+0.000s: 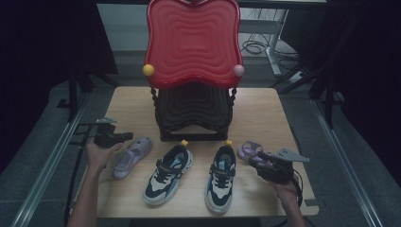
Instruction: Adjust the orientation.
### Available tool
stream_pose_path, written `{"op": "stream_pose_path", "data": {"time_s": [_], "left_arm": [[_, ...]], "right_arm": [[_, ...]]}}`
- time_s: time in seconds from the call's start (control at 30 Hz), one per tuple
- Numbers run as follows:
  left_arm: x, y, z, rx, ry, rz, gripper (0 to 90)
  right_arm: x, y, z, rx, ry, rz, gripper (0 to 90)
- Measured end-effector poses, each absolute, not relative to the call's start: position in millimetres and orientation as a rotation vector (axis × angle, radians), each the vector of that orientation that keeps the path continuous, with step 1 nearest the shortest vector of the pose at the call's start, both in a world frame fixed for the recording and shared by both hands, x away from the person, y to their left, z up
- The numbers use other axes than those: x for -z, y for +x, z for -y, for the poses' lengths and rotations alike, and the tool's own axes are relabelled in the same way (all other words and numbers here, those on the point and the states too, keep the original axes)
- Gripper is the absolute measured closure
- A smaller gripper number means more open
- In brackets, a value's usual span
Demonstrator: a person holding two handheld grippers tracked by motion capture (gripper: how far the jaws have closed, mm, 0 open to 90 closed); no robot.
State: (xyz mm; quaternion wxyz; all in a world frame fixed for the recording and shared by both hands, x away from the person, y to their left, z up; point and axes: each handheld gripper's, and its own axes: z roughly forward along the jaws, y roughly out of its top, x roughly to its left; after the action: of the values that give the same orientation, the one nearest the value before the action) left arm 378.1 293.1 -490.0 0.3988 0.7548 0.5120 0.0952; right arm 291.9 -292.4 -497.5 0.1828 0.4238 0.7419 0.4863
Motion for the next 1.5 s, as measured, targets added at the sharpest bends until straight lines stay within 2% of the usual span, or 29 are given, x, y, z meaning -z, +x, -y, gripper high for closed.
{"op": "stream_pose_path", "data": {"time_s": [0.33, 0.53, 0.77, 1.2, 1.5], "left_arm": [[468, 345, -292, -0.302, 1.899, -1.252, 71.4], [457, 324, -283, -0.340, 1.919, -1.233, 57.9], [451, 301, -276, -0.297, 1.939, -1.222, 45.8], [454, 270, -264, -0.283, 1.939, -1.246, 32.6], [464, 264, -256, -0.271, 1.958, -1.234, 28.1]], "right_arm": [[494, 291, 292, -1.384, 1.187, -2.087, 45.8], [492, 290, 293, -1.386, 1.182, -2.084, 45.6], [492, 290, 292, -1.390, 1.179, -2.080, 45.1], [488, 288, 292, -1.389, 1.158, -2.090, 44.9], [482, 284, 297, -1.378, 1.115, -2.062, 46.0]]}}
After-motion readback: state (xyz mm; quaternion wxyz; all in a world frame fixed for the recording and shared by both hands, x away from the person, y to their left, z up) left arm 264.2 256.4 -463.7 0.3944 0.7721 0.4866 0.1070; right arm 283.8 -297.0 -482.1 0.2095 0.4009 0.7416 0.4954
